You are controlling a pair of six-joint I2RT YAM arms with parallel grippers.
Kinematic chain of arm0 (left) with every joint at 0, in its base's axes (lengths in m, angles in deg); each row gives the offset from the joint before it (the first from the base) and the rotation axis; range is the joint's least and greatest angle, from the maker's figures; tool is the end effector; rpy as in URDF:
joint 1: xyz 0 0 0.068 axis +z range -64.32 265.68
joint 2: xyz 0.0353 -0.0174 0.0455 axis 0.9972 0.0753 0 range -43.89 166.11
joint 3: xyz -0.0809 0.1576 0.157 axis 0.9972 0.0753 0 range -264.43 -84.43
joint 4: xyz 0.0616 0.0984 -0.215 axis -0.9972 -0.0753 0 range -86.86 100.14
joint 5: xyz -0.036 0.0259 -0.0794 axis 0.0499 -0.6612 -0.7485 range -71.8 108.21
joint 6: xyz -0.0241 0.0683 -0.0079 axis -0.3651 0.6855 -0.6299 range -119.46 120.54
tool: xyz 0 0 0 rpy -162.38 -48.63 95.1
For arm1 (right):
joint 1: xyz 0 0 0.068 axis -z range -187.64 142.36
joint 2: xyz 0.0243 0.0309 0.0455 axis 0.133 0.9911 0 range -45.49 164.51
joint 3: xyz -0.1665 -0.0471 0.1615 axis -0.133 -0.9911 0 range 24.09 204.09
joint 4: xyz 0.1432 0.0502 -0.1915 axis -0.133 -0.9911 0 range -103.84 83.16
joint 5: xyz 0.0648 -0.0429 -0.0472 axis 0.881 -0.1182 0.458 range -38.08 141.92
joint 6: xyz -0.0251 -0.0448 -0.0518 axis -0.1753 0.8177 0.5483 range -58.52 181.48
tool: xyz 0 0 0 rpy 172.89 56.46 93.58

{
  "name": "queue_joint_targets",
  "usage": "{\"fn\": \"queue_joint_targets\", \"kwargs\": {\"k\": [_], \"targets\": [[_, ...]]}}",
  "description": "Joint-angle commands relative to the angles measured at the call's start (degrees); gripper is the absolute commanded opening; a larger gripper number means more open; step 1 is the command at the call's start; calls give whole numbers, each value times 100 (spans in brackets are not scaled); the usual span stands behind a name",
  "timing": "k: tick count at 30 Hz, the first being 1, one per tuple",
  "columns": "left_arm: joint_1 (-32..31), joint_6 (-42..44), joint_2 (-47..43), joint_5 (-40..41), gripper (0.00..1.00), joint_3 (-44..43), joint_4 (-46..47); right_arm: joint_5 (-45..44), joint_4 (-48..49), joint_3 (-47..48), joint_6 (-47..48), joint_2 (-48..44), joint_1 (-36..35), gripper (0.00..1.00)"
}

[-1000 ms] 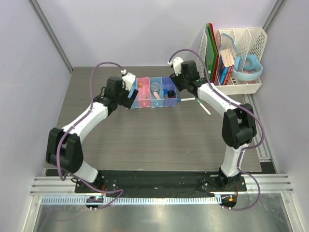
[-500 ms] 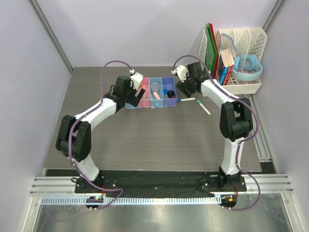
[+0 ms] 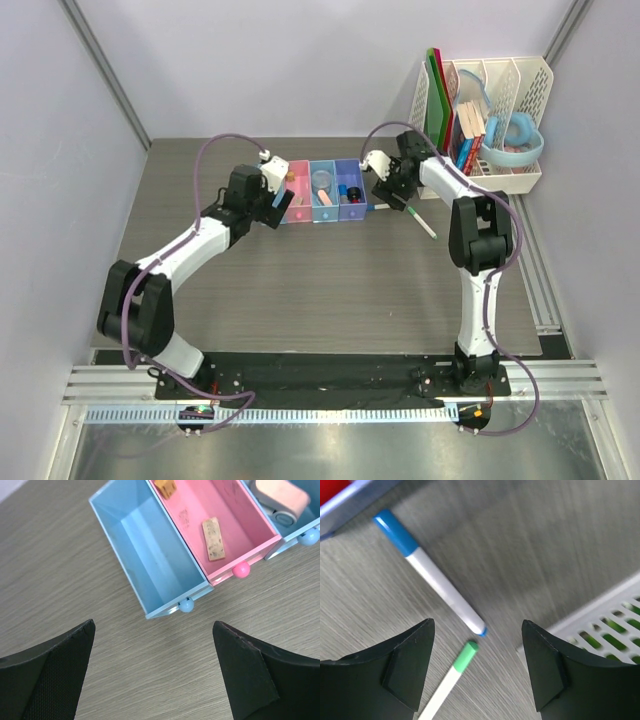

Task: Sort the stationery into containers
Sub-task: Move the pen to the center of the board.

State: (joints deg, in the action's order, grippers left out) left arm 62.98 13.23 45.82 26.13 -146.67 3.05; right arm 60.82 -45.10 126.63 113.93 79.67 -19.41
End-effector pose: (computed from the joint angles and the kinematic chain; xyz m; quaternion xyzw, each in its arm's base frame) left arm 0.3335 -0.1304 0.2127 0.2378 0.8511 0.0204 0.4676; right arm 0.4365 0.1004 0.1498 -0.5294 0.8070 -0.0167 0.2612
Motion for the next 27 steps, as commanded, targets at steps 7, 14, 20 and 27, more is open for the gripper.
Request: {"fn": "queue_joint_targets", "kwargs": {"k": [7, 14, 20, 27], "targets": [[20, 252, -674, 499, 100, 396, -3, 594, -182, 240, 600, 315, 43, 74], [11, 243, -674, 763, 100, 546, -29, 1024, -383, 152, 767, 491, 34, 65], [20, 199, -788, 860, 100, 511, -126, 1254, -691, -137, 978, 535, 8, 45], [11, 146, -911, 816, 100, 388, -266, 1175, -709, -735, 908, 316, -18, 21]]}}
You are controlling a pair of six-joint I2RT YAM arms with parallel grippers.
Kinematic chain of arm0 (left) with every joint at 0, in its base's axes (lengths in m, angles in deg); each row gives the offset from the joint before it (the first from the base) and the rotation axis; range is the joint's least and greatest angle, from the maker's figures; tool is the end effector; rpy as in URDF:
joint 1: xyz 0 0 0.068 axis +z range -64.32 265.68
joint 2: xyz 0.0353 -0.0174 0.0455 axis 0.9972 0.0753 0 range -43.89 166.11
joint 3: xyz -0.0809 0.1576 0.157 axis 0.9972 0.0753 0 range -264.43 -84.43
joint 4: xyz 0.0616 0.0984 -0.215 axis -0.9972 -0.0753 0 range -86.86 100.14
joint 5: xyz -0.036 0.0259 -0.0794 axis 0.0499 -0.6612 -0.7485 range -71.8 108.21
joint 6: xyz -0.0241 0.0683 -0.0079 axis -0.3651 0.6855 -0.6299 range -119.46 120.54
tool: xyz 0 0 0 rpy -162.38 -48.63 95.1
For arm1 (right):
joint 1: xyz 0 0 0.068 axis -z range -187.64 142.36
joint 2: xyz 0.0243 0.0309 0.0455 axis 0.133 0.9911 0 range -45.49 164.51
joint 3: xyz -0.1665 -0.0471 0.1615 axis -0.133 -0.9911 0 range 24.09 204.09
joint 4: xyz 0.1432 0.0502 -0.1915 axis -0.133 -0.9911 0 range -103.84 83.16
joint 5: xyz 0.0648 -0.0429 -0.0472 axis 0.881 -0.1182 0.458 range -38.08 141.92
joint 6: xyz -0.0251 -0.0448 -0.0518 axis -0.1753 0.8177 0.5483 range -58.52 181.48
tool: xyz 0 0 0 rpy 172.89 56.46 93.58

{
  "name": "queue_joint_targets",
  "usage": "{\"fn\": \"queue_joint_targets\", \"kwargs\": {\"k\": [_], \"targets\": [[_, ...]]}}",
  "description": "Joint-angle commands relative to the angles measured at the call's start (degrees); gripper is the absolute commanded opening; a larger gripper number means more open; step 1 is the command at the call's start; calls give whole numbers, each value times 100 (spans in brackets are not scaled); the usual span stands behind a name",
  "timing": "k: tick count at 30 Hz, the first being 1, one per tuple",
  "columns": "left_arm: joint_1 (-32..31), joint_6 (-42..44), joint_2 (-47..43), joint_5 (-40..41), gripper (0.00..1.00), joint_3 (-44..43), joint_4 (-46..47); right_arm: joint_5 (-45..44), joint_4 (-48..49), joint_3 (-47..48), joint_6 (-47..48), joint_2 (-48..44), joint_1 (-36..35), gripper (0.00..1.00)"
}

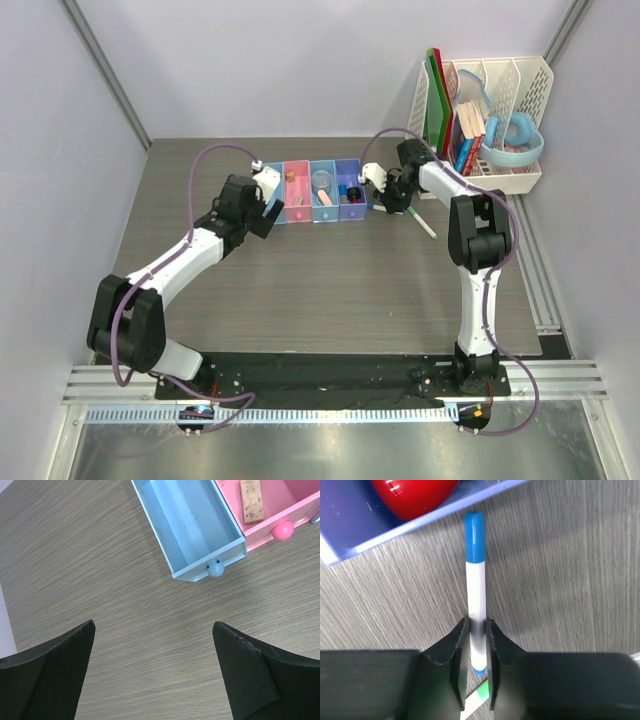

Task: Sort the stationery into containers
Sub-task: Move the pen to the center of the board.

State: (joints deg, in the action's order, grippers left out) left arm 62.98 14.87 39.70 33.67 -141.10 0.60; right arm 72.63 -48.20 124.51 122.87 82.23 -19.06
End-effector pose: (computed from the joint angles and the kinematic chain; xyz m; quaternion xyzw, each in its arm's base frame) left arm 0.3111 -0.1126 0.2108 0.2235 0.8582 0.0872 0.4539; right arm 0.4222 0.1070 0.1202 -0.6004 0.7583 0.0832 0.2397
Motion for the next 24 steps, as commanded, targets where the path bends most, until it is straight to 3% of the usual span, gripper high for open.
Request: {"fn": "queue_joint_targets", "kwargs": {"k": [1, 4, 16, 24], "targets": [[11, -18, -308, 53, 100, -170, -39, -40, -390, -602, -4, 16, -62, 19], [11, -35, -352, -8, 100, -231, -118, -75, -390, -901, -214, -194, -53, 15], [2, -88, -668, -491, 100, -161, -452, -155, -872, -2527, -320, -1732, -176, 15], [11, 17, -1055, -1238, 100, -56, -1005, -15, -830, -3064, -829, -2357, -1212, 15]]}}
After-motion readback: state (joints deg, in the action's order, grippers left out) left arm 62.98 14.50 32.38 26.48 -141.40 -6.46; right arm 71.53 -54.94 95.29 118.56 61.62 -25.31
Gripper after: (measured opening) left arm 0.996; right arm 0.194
